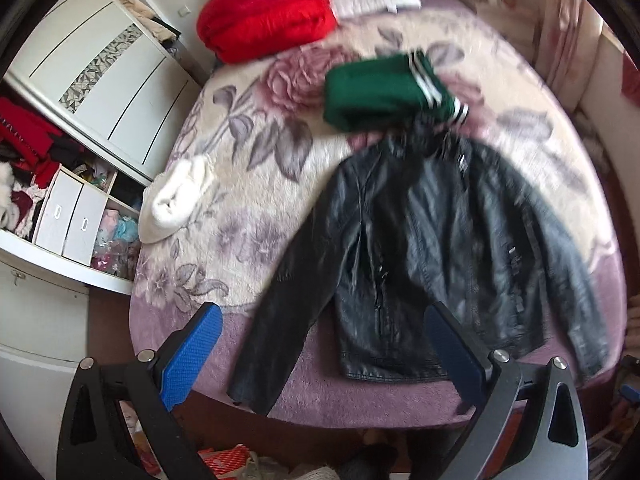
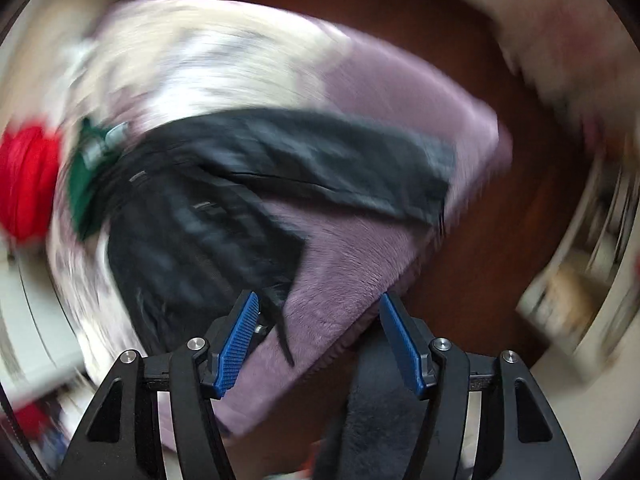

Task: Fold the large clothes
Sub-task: 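Grasp the jacket sleeve cuff with the right gripper and lift it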

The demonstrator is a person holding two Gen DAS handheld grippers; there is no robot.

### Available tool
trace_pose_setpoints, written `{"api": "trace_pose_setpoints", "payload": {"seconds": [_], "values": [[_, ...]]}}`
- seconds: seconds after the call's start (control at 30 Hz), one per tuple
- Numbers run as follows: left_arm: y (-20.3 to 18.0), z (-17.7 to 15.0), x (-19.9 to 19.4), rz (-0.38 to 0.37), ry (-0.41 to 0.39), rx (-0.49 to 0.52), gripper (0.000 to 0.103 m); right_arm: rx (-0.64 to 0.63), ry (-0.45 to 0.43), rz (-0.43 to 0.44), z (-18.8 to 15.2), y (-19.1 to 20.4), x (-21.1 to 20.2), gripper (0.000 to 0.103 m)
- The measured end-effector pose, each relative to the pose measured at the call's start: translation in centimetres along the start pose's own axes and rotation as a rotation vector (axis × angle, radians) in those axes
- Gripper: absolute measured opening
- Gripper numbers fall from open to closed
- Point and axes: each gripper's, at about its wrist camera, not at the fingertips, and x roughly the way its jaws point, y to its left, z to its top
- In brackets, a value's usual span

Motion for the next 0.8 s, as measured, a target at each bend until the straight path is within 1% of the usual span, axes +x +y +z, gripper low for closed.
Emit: {"api": "trace_pose_setpoints", "payload": {"seconds": [0.03, 0.07, 0.13, 0.17, 0.23, 0.27, 0.3, 0.33, 0.37, 0.4, 0.43, 0.47, 0.5, 0.6, 0.63, 0.67, 0.7, 0.73, 0.77, 0.8], "values": [[-0.5, -0.2, 0.9, 0.004, 0.015, 0.008, 0.103, 0.103, 0.037, 0.052, 1.6, -3.0, 3.7, 0.066], [-1.3, -0.4, 2.6, 0.002, 0.037, 0.013, 0.103, 0.182, 0.061, 0.081, 2.5, -5.1, 6.4, 0.066], [-2.6, -0.6, 5.6, 0.008, 0.082, 0.031, 0.103, 0.32, 0.085, 0.156, 3.4, -8.9, 11.2, 0.068], [-3.4, -0.8, 7.1, 0.009, 0.1, 0.036, 0.103, 0.372, 0.089, 0.181, 3.7, -9.9, 13.1, 0.068], [-4.8, -1.1, 9.9, 0.024, 0.139, 0.044, 0.103, 0.482, 0.094, 0.258, 4.2, -12.4, 17.4, 0.069], [-5.4, -1.2, 11.2, 0.026, 0.159, 0.041, 0.103, 0.522, 0.095, 0.279, 4.2, -12.9, 18.5, 0.069], [-5.8, -1.1, 12.3, 0.025, 0.177, 0.038, 0.103, 0.571, 0.085, 0.319, 4.3, -13.6, 19.9, 0.069], [-6.5, -1.1, 13.6, 0.02, 0.195, 0.031, 0.103, 0.594, 0.077, 0.335, 4.3, -13.8, 20.4, 0.066], [-7.1, -0.9, 14.6, 0.015, 0.209, 0.026, 0.103, 0.628, 0.031, 0.339, 4.3, -14.2, 21.0, 0.062], [-7.8, -0.9, 15.4, 0.01, 0.218, 0.023, 0.103, 0.657, -0.017, 0.302, 4.1, -14.5, 21.0, 0.046], [-8.4, -0.8, 16.0, 0.006, 0.217, 0.023, 0.103, 0.671, -0.041, 0.268, 3.8, -14.4, 20.8, 0.033], [-8.9, -0.7, 16.3, 0.0, 0.213, 0.024, 0.103, 0.677, -0.061, 0.255, 3.5, -14.2, 20.5, 0.024], [-9.4, -0.8, 16.6, -0.004, 0.211, 0.028, 0.103, 0.665, -0.102, 0.237, 3.0, -13.8, 19.7, 0.01], [-10.7, -0.9, 17.5, -0.028, 0.224, 0.038, 0.103, 0.549, -0.209, 0.18, 2.6, -12.0, 16.7, 0.007], [-11.0, -1.0, 17.5, -0.038, 0.229, 0.041, 0.103, 0.513, -0.244, 0.166, 2.6, -11.3, 15.7, 0.004], [-11.3, -1.0, 17.6, -0.044, 0.23, 0.047, 0.103, 0.476, -0.283, 0.166, 2.8, -10.6, 14.6, 0.004], [-11.6, -1.1, 17.7, -0.049, 0.229, 0.054, 0.103, 0.452, -0.301, 0.172, 3.3, -9.5, 13.6, 0.004], [-11.8, -1.3, 17.7, -0.052, 0.229, 0.064, 0.103, 0.421, -0.307, 0.197, 3.8, -9.1, 13.6, 0.005], [-12.0, -1.4, 17.8, -0.052, 0.23, 0.072, 0.103, 0.421, -0.283, 0.221, 4.6, -9.0, 13.8, 0.006], [-12.2, -1.7, 17.9, -0.053, 0.236, 0.079, 0.103, 0.443, -0.225, 0.275, 5.3, -9.4, 15.0, 0.011]]}}
